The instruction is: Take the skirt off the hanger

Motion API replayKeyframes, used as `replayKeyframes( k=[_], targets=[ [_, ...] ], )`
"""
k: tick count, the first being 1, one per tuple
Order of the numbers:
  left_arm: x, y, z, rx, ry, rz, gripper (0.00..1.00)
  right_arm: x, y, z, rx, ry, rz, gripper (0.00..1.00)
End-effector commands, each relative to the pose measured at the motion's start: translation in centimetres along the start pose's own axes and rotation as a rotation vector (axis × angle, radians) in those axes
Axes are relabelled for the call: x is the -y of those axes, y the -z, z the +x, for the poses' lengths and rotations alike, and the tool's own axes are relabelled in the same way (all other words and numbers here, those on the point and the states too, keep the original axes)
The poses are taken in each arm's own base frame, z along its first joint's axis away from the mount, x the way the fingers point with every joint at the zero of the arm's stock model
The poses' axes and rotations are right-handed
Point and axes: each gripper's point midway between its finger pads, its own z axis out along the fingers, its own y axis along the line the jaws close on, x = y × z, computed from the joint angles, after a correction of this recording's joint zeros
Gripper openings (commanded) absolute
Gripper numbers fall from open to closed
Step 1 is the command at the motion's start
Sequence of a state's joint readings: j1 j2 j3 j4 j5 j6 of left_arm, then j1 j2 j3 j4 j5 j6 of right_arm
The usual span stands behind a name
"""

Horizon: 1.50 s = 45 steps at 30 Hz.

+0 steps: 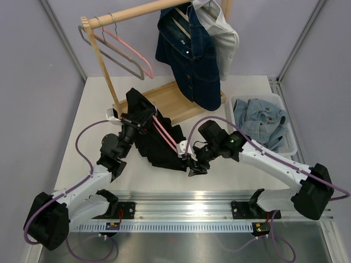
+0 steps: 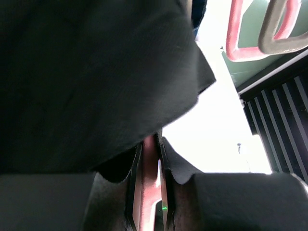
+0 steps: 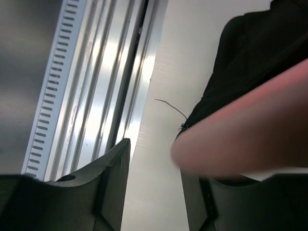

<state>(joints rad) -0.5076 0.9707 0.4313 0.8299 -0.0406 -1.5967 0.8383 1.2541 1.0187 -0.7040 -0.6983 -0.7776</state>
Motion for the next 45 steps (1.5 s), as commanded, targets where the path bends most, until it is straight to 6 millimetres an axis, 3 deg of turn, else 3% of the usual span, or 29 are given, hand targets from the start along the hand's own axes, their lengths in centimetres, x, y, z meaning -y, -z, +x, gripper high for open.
replayKeyframes(
  k=[1, 4, 6, 9, 10, 15, 17, 19, 21, 22, 27, 32, 41, 45],
  targets=[
    [7.0, 0.6, -0.3, 0.022, 0.066, 0.223, 0.0, 0.1, -0.6, -1.6, 0.121, -0.055, -0.068, 0.52],
    [7.2, 1.0, -0.5, 0.029, 0.066, 0.231, 0.0, 1.1, 2.4, -2.5, 0.149, -0.039, -0.014, 0.59],
    [7.1, 1.0, -0.6, 0.037, 0.042, 0.214, 0.0, 2.1, 6.0, -4.3, 0.183, 0.037, 0.084, 0.63],
    [6.3, 0.7, -0.4, 0.037, -0.011, 0.184, 0.0, 1.9, 9.9, -6.0, 0.169, 0.074, 0.173, 0.69],
    [5.9, 0.5, -0.4, 0.036, -0.03, 0.172, 0.0, 1.3, 10.3, -5.9, 0.148, 0.054, 0.17, 0.7],
    [4.3, -0.2, 0.0, 0.03, -0.081, 0.112, 0.0, 2.0, 12.9, -7.4, 0.145, -0.045, 0.292, 0.7],
    [4.3, -0.3, 0.5, 0.028, -0.119, 0.1, 0.0, 2.8, 13.7, -9.1, 0.21, -0.068, 0.344, 0.71],
    [3.7, -0.5, 0.9, 0.029, -0.145, 0.077, 0.0, 3.7, 14.1, -11.0, 0.31, -0.211, 0.386, 0.78],
    [3.7, -0.8, 1.2, 0.028, -0.159, 0.07, 0.0, 4.2, 13.8, -11.9, 0.368, -0.347, 0.371, 0.81],
    [3.7, -0.9, 1.6, 0.022, -0.171, 0.067, 0.0, 5.4, 13.9, -12.6, 0.406, -0.382, 0.401, 0.83],
    [3.3, -1.7, 2.1, 0.03, -0.205, 0.047, 0.0, 8.9, 12.8, -12.1, 0.47, -0.745, 0.476, 0.83],
    [2.9, -2.4, 2.8, 0.022, -0.215, 0.04, 0.0, 9.2, 11.1, -11.2, 0.472, -0.809, 0.451, 0.8],
    [2.6, -4.1, 3.6, 0.016, -0.214, 0.038, 0.0, 7.9, 7.8, -9.8, 0.41, -0.824, 0.373, 0.72],
    [2.9, -4.6, 3.8, 0.011, -0.205, 0.048, 0.0, 8.3, 6.6, -8.6, 0.376, -0.835, 0.379, 0.6]
  ],
)
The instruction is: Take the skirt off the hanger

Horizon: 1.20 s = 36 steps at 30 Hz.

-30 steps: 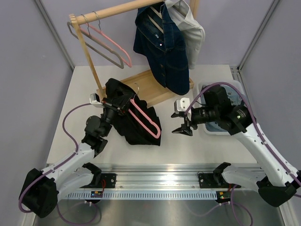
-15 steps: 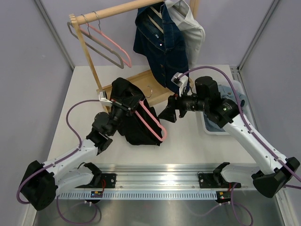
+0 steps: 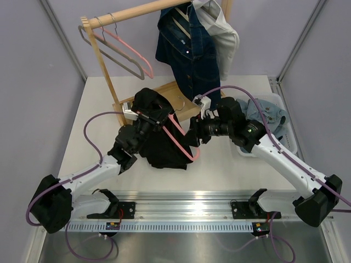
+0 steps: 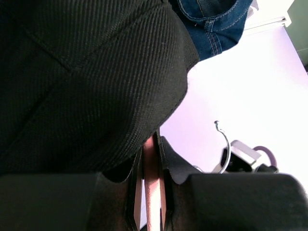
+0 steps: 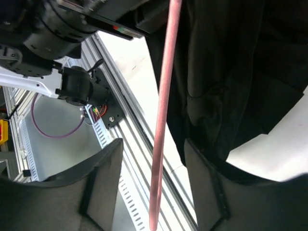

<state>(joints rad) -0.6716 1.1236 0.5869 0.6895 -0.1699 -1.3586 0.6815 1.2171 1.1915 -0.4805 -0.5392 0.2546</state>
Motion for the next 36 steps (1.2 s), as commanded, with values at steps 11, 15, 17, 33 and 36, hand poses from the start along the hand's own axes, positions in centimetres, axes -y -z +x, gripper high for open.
replayKeyframes(
  k=[11, 15, 17, 33, 36],
  targets=[
    [4.9, -0.1, -3.4, 0.166, 0.007, 0.126, 0.06, 0.8, 1.6, 0.8, -0.07, 0.323, 0.025, 0.0],
    [3.3, 0.5, -5.0, 0.226, -0.008, 0.086, 0.1, 1.7, 4.0, 3.6, -0.221, 0.424, 0.054, 0.0],
    [2.3, 1.1, -5.8, 0.256, -0.013, 0.056, 0.13, 2.3, 5.0, 4.7, -0.245, 0.471, 0.081, 0.0],
    [-2.3, 4.9, -8.3, 0.344, 0.013, -0.043, 0.49, 4.6, 10.8, 7.8, -0.225, 0.512, 0.248, 0.0],
    [-3.0, 5.2, -8.2, 0.342, 0.008, -0.061, 0.51, 4.7, 11.4, 7.6, -0.212, 0.532, 0.263, 0.0]
  ],
)
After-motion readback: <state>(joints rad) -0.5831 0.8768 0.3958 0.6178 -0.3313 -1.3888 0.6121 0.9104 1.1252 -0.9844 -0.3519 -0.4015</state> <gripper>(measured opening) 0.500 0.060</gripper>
